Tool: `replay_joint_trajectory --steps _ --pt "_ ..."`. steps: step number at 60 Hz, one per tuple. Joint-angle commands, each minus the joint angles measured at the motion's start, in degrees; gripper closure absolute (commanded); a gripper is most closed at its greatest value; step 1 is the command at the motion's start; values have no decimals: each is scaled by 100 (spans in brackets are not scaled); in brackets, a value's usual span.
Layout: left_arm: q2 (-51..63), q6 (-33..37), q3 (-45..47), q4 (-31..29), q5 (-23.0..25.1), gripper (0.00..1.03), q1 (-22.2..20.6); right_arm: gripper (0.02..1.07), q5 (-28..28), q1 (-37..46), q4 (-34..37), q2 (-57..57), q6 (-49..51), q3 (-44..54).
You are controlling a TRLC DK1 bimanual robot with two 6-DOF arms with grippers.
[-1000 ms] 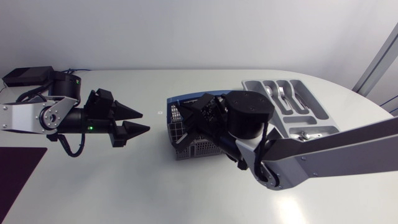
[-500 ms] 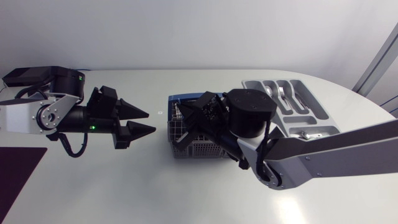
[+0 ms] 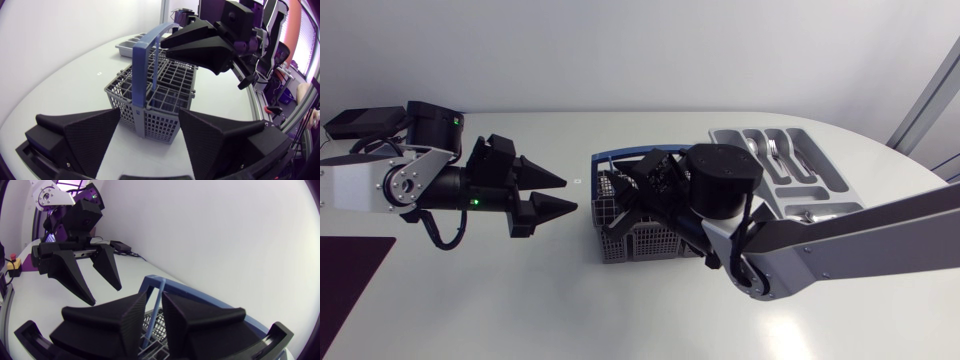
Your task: Unload the cutlery basket into the drawer organizer.
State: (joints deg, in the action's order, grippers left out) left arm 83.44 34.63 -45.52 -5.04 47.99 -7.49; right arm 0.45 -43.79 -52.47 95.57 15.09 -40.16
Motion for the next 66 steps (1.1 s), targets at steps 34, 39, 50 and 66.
replay_joint_trajectory --steps 34,39,50,66 --pt "384 -71 -247 12 97 6 -122 41 -212 187 1125 -513 -50 123" --pt "410 -62 -230 38 97 6 -130 47 -265 266 1142 -408 -103 105" --pt "445 -62 -238 47 97 6 -174 48 -396 345 1221 -91 -173 -71" --pt "445 -53 -203 47 97 6 -139 56 -475 406 1186 269 -252 -264"
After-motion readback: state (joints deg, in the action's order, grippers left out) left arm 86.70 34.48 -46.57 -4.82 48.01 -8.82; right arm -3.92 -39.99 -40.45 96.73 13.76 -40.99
